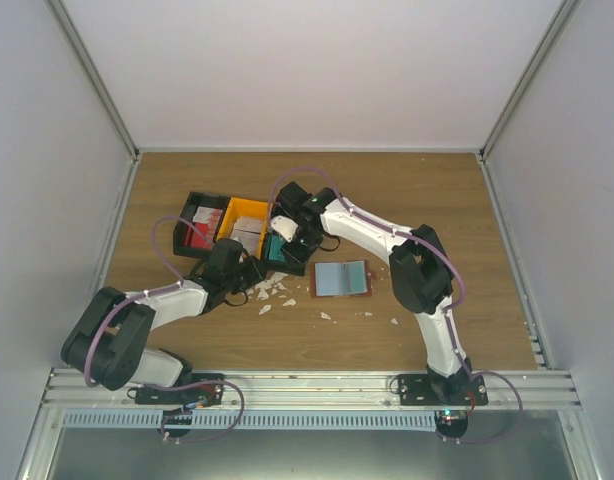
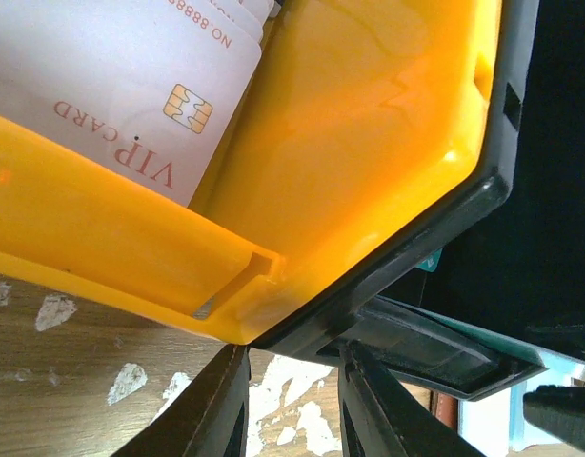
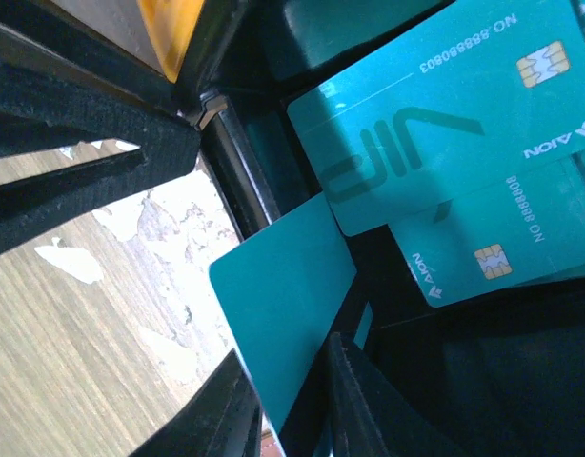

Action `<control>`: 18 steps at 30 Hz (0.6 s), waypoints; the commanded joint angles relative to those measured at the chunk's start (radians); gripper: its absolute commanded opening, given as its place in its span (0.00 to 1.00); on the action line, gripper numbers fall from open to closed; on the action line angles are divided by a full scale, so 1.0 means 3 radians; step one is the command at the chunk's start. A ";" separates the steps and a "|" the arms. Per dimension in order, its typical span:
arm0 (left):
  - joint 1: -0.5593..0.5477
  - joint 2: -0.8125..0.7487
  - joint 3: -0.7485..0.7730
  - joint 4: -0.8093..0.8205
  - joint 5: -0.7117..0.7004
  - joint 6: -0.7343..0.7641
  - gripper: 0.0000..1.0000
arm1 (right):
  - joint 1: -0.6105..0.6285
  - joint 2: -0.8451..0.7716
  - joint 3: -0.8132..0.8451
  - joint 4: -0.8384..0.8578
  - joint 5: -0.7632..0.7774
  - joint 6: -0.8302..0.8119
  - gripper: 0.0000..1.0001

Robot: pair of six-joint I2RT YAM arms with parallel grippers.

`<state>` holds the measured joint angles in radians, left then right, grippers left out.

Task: Put the credit cards into the card holder
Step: Pick up the credit card from the storage box.

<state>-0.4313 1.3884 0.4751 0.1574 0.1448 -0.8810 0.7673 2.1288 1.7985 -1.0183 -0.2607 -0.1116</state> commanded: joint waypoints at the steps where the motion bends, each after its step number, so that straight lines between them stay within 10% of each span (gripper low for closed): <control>1: 0.0000 -0.0080 0.0098 0.0109 -0.0113 0.0067 0.28 | 0.0018 -0.0115 0.0003 0.0119 0.0136 0.0064 0.17; 5: 0.0000 -0.0174 0.0100 0.0116 -0.0114 0.0125 0.28 | 0.0016 -0.0149 0.0054 0.0243 0.0268 0.0072 0.01; 18: 0.0001 -0.1093 0.0151 -0.0140 0.0143 0.0755 0.55 | -0.0148 -0.0915 -0.0149 0.0505 0.0020 0.0055 0.00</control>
<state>-0.4313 1.1538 0.4847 0.1291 0.1471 -0.7498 0.7536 1.9755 1.7962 -0.9192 -0.1875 -0.0971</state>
